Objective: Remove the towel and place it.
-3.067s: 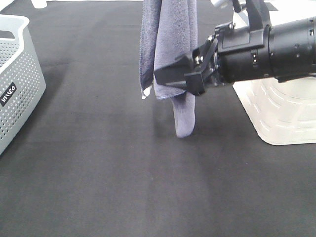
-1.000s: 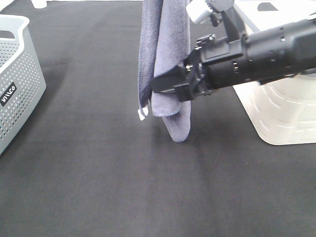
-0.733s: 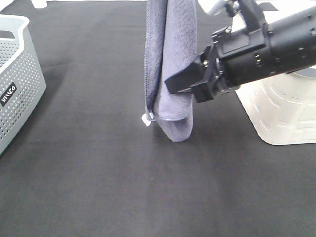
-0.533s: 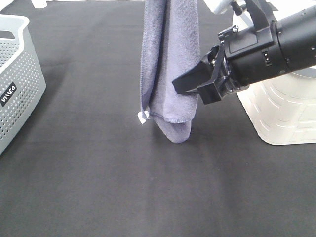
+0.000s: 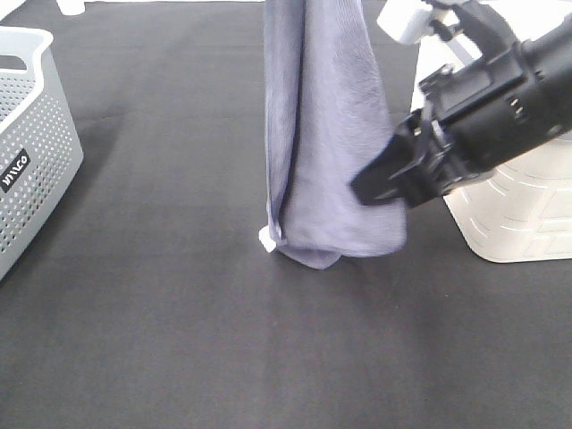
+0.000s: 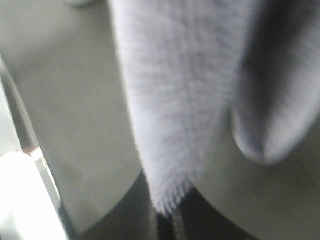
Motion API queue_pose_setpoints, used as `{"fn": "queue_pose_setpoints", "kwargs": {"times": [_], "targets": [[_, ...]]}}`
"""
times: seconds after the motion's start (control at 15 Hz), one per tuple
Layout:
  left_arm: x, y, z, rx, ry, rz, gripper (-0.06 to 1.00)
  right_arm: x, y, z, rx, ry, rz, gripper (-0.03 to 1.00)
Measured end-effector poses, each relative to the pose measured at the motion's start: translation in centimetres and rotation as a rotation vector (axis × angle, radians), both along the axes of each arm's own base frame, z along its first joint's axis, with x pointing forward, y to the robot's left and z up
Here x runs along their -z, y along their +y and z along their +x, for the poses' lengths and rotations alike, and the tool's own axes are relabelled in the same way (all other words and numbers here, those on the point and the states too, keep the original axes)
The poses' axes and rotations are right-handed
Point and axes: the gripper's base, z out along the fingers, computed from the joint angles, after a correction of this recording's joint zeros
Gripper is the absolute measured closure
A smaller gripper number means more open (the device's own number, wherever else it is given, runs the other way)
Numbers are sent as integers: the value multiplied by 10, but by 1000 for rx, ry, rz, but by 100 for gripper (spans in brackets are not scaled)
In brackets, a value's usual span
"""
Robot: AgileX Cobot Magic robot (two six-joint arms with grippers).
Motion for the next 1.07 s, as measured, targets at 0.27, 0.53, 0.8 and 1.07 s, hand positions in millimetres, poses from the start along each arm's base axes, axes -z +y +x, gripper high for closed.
{"fn": "queue_pose_setpoints", "kwargs": {"times": [0.27,0.53,0.8,1.07], "targets": [[16,16,4,-134,86,199,94,-42,-19,13,96,-35,-245,96],[19,17,8,-193,110,180,94,-92,-15,37,108,-131,-281,96],[16,23,23,-396,58,115,94,-100,-3,76,111,-174,-321,96],[37,28,61,-579,28,47,94,-99,10,124,127,-288,-370,96]]}}
